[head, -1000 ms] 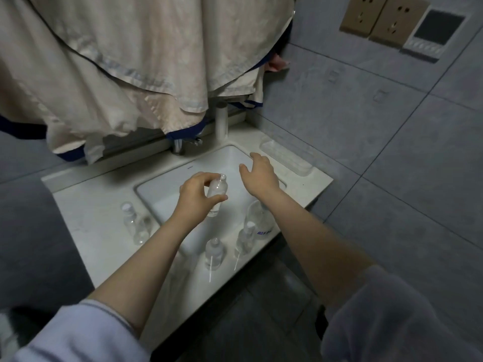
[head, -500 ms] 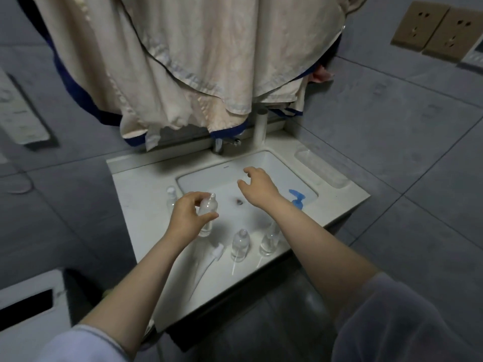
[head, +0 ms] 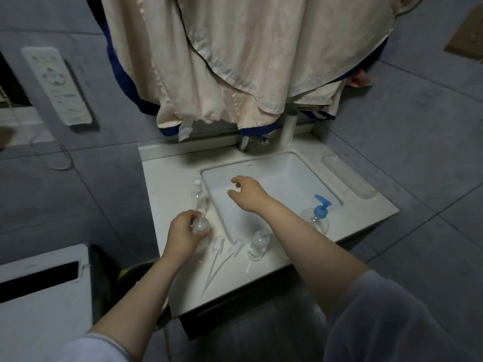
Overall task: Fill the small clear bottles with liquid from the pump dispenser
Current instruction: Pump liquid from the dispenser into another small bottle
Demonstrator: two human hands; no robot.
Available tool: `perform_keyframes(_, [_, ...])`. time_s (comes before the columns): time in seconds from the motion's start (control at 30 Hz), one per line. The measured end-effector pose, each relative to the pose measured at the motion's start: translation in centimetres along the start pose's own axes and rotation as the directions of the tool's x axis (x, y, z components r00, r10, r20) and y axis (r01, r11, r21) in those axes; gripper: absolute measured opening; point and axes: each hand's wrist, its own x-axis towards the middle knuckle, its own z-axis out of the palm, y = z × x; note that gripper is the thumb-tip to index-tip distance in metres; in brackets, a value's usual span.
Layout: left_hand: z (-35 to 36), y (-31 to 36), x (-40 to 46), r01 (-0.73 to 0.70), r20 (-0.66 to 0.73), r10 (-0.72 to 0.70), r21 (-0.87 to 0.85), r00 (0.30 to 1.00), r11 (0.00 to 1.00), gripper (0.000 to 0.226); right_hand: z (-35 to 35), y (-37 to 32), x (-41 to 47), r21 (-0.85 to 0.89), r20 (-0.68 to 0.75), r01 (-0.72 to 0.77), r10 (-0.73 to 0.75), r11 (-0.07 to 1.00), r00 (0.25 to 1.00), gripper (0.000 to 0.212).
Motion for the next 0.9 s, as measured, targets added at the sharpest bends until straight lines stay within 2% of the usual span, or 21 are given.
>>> perform_keyframes(0.2, [-0.1, -0.3, 0.3, 0.023, 0.017, -0.023, -0.002, 1.000, 1.000, 0.030, 1.0, -0.9, 1.2, -0.014, 0.042, 0.018, -0.018, 1.000, 0.999, 0.049])
perform_keyframes(0.4, [-1.2, -0.5, 0.7, 0.078, 0.147, -0.084, 0.045, 0.986, 0.996, 0.044, 0.9, -1.9, 2.6, -0.030, 0.067, 0.054, -0.052, 0.998, 0.996, 0.050])
perform_keyframes(0.5, [-1.9, -0.7, 1.4, 0.079, 0.248, -0.115, 0.151, 0.962, 0.985, 0.051, 0.8, -2.5, 3.3, -0.012, 0.073, 0.071, -0.070, 0.997, 0.995, 0.051])
perform_keyframes(0.57, [-2.7, -1.1, 2.2, 0.082, 0.286, -0.149, 0.235, 0.946, 0.968, 0.047, 0.9, -3.0, 3.7, -0.007, 0.089, 0.090, -0.089, 0.996, 0.992, 0.052])
perform_keyframes(0.7, [-3.9, -1.2, 4.2, 0.120, 0.135, -0.156, 0.242, 0.978, 0.963, 0.040, 1.4, -4.1, 4.5, -0.014, 0.109, 0.139, -0.137, 0.990, 0.985, 0.051])
perform_keyframes(0.77, [-3.8, -0.7, 5.1, 0.122, 0.068, -0.139, 0.204, 0.988, 0.971, 0.049, 1.7, -4.7, 4.9, -0.034, 0.115, 0.154, -0.149, 0.988, 0.982, 0.051])
perform_keyframes(0.9, [-2.5, 0.1, 6.9, 0.115, 0.035, -0.120, 0.126, 0.992, 0.985, 0.067, 2.2, -5.2, 5.6, -0.101, 0.117, 0.158, -0.146, 0.982, 0.982, 0.049])
